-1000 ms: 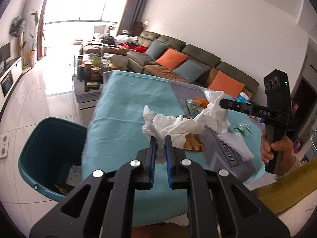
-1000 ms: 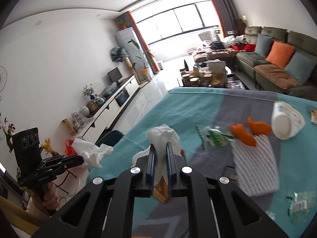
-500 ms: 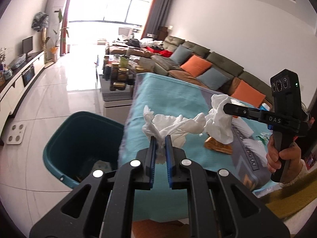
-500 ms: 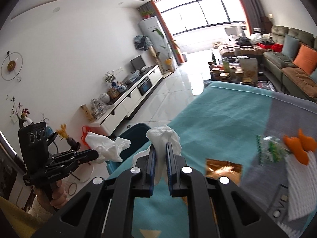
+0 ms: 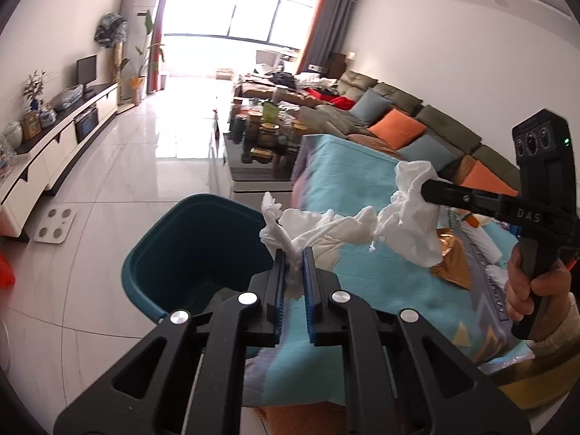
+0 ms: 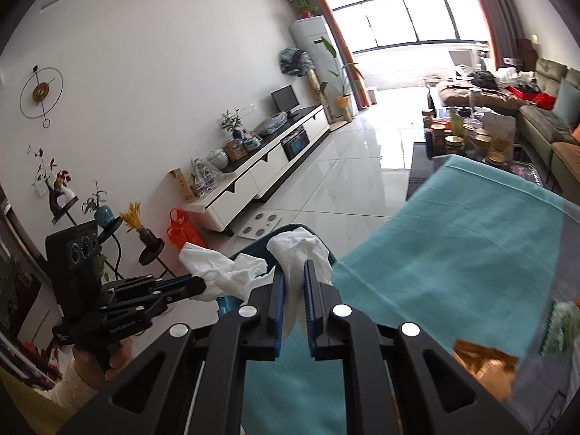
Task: Collect trash
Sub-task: 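Carry the tissues to the teal bin and open both tools to release them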
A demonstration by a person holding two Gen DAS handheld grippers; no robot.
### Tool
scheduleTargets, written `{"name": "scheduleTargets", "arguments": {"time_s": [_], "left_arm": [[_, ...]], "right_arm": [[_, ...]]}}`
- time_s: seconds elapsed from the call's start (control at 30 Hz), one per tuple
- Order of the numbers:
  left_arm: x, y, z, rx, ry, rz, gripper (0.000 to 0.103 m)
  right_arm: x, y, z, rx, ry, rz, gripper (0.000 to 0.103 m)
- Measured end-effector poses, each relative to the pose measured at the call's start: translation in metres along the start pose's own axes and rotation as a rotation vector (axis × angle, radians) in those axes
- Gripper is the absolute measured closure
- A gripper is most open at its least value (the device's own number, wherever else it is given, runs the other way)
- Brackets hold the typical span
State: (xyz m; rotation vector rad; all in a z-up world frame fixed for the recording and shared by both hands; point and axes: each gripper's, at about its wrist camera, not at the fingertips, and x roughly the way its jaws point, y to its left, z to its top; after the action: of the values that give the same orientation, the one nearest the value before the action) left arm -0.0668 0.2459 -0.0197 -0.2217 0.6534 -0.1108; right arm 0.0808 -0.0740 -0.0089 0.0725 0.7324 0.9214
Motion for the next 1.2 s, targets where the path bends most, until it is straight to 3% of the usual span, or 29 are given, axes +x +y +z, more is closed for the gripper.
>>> {"name": "scheduleTargets", "arguments": {"time_s": [0.47, 1.2], "left_arm": [[0.016, 0.037, -0.001, -0.057, 0.018, 0.093, 0.093], [0.050, 0.068, -0.007, -0.138, 0.079, 0.200, 0.093]], "right_arm": [[0.043, 0.022, 0.011, -0.030, 0.062, 0.036, 0.094], [0.119, 0.033, 0.016, -0.040, 0.190, -0.007, 0.092]]}}
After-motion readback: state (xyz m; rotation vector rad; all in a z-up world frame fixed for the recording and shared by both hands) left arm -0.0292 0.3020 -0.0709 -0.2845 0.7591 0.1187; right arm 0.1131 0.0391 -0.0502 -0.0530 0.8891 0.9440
